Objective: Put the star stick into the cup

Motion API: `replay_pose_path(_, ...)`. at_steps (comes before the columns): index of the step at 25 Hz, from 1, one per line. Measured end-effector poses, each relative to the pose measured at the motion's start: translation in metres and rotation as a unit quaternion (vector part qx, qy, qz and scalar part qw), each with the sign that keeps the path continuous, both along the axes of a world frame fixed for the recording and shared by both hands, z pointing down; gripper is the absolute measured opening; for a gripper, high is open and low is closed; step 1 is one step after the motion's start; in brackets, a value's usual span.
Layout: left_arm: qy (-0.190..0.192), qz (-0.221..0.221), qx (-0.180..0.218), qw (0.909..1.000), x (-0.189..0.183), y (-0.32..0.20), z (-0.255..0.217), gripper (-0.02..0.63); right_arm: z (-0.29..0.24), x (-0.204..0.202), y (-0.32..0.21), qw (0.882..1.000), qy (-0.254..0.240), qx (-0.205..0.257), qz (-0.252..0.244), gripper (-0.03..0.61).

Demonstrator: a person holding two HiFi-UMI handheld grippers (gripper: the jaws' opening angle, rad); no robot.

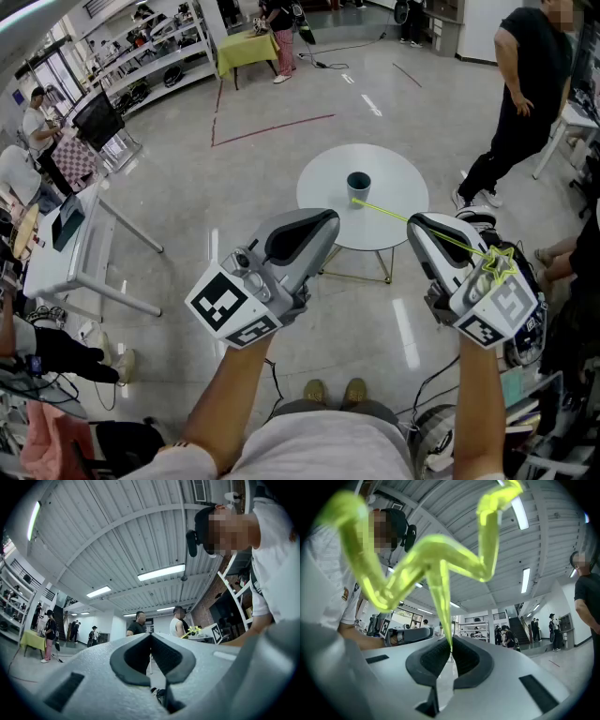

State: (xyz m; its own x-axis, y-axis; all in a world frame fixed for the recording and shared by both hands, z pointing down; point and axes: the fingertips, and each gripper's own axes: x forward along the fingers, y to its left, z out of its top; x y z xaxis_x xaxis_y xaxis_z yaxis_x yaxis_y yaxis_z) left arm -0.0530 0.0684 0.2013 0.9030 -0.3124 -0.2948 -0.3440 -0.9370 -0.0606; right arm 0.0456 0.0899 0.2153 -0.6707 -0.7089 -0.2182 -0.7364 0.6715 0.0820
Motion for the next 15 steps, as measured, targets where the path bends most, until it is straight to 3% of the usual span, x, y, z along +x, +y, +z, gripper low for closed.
replay_pose_path(15, -0.005, -0.014, -0.01, 0.9998, 0.0084, -0.0052, 0.0051, 0.014, -0.0003, 0.0075, -0.0049, 1.0, 0.011, -0.002, -0.008, 0.02)
